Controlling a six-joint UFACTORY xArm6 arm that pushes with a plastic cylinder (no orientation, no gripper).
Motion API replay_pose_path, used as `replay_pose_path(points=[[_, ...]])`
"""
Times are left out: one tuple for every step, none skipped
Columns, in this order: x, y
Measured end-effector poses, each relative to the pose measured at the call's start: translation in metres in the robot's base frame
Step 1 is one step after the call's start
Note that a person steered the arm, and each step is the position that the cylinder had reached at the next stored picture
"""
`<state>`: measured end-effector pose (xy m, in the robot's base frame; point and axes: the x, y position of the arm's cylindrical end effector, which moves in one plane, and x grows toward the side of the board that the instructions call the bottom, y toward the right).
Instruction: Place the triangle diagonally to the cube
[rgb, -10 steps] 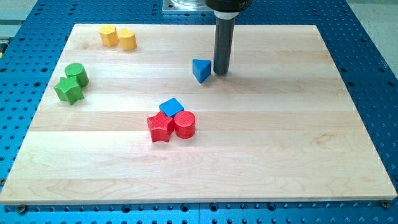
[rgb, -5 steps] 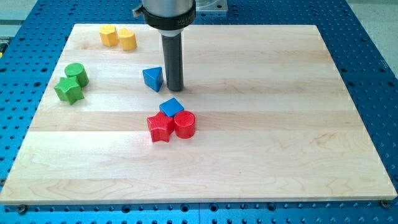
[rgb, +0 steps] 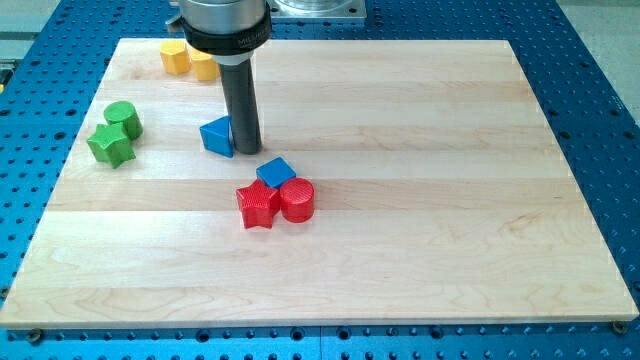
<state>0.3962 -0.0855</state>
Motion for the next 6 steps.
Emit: replay_pose_path(points=[[-0.026,0.000],[-0.019,-0.017],[-0.013,-0.020],[-0.012,-0.020],[-0.002,-0.022],[-0.007,-0.023]])
